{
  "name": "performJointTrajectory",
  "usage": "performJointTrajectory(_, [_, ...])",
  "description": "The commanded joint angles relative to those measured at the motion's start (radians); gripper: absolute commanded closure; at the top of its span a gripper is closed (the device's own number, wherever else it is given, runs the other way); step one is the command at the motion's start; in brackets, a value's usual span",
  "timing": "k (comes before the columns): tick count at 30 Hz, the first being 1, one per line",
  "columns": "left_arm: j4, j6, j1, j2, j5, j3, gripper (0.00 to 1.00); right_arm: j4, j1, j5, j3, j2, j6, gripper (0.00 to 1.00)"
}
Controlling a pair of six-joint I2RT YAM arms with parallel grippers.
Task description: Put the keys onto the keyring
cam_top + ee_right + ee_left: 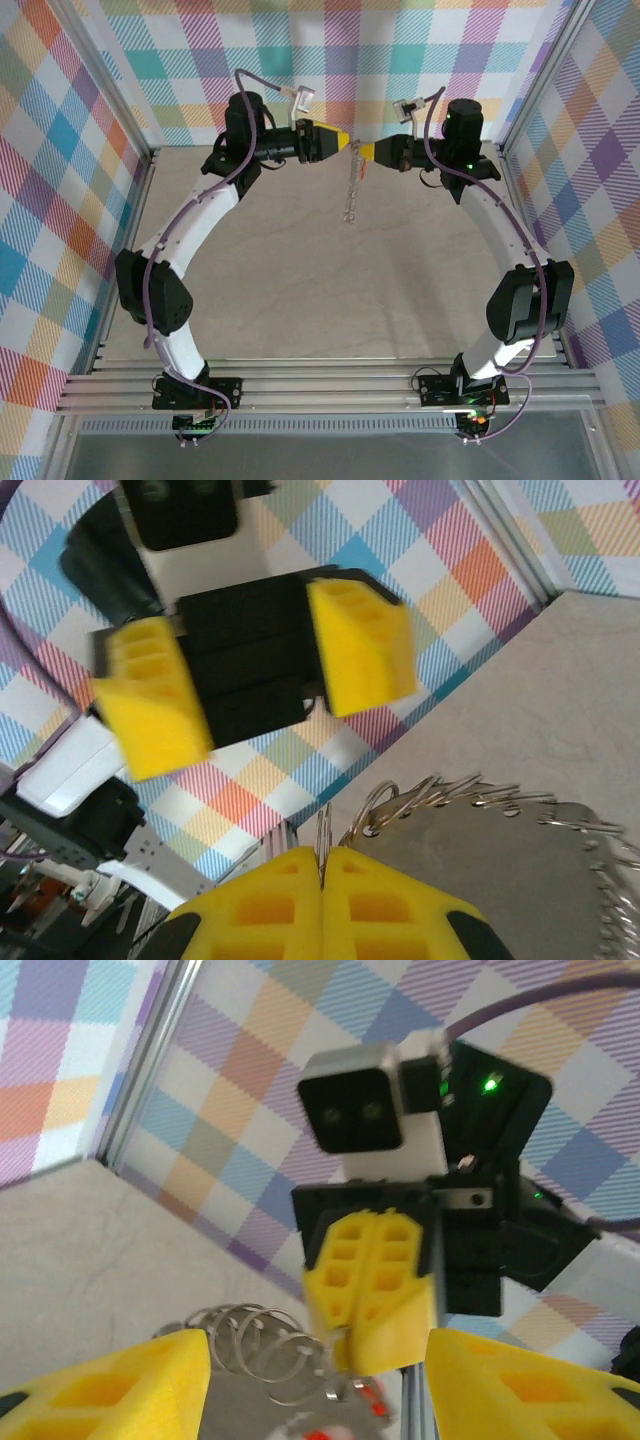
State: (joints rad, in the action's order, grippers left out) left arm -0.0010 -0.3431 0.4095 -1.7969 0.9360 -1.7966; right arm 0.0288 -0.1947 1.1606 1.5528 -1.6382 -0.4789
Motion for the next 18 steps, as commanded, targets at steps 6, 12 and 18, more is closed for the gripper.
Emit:
performJointTrajectory(6, [-0.12,0.051,-0.012,-0.073,0.123,-0.119,0.54,0.027,0.003,0.077,0.04,-0.02,0.062,1.0])
performJointTrajectory(12, [-0.102,0.034,-0.011,-0.08,0.12,-0.122,0.54,-0.001,0.002,0.076,0.029,-0.026,0.047,1.0])
performJointTrajectory(18, [-0.098,0.035,-0.011,-0.067,0.108,-0.122,0.55,-0.012,0.001,0.064,0.021,-0.029,0.042,1.0])
